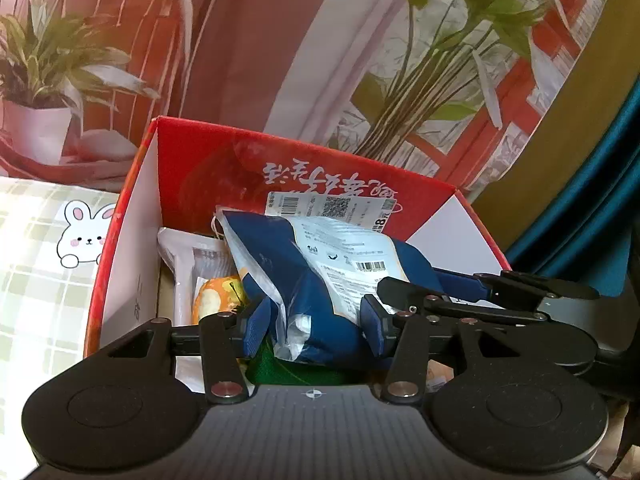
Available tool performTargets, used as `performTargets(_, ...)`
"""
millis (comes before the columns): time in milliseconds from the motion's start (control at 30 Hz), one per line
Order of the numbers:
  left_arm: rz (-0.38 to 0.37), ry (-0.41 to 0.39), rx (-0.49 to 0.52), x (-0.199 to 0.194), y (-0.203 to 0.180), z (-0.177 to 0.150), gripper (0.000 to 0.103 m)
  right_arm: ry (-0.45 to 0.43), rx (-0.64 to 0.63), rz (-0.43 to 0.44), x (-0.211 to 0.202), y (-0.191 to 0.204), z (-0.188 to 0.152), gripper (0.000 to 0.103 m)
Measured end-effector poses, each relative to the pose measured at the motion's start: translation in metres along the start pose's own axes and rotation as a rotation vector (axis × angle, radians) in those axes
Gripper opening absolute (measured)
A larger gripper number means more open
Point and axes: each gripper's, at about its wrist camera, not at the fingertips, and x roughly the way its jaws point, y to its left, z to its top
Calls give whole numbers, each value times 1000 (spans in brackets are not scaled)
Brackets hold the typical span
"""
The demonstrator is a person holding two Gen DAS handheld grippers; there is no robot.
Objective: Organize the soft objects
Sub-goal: 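Lower the pouch into the red box and open both tools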
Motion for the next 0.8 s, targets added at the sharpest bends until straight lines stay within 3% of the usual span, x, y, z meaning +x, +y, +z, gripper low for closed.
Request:
performTargets(233,10,-56,50,-18,-9,0,54,-10,7,-17,-2,-2,1,43)
performTargets(333,27,-93,77,-33,-14,0,64,-51,-18,-26,-7,-1,-3,44)
performTargets(500,68,-158,140,-58,-26,-5,88,-135,-27,-25,-30,-2,-8,67)
performTargets(800,126,-227,165,-102,-34,-35,101,-265,-14,-4,-82,-9,-27,100)
